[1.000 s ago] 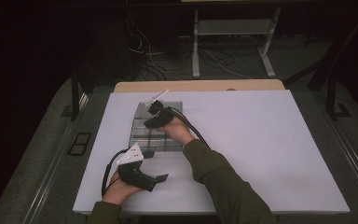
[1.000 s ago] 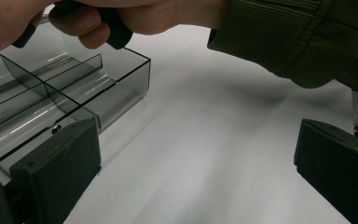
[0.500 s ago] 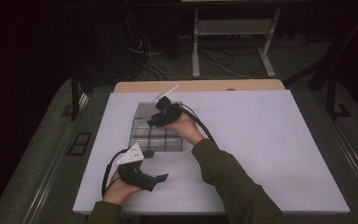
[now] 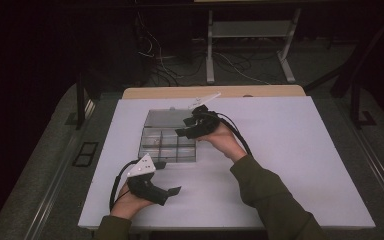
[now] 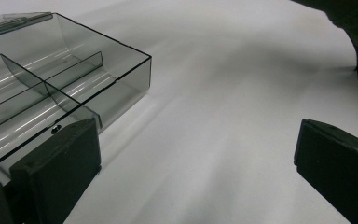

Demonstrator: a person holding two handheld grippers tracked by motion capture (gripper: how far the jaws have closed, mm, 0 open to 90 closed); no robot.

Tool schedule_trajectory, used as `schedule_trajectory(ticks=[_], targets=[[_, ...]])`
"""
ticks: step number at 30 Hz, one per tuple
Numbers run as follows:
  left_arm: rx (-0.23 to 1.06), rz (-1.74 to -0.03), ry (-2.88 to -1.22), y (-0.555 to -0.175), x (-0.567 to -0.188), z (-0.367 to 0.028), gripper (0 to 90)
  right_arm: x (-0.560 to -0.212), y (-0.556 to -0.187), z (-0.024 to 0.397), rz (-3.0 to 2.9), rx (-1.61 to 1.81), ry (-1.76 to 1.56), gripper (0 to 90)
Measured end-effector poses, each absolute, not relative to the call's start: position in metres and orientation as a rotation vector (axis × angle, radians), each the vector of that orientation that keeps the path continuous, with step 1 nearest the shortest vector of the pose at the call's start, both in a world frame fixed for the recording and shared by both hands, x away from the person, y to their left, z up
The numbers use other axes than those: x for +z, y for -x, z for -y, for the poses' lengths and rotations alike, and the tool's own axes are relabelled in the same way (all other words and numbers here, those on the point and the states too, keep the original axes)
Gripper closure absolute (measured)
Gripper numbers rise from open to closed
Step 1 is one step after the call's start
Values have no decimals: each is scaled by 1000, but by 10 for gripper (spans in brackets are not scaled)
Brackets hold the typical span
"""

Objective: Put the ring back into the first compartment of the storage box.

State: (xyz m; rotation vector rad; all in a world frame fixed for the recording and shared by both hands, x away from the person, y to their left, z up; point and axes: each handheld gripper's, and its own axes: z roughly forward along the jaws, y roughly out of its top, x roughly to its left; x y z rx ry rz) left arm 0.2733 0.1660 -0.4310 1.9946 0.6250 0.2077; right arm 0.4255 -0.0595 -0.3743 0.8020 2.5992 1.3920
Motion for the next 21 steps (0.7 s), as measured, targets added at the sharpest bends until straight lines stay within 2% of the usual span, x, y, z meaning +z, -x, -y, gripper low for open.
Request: schedule_trajectory(ticks=[21], targets=[[200,-635,-1995,-274,-433,-166,0,-385,-386,129,-2506,1437,-810,301]])
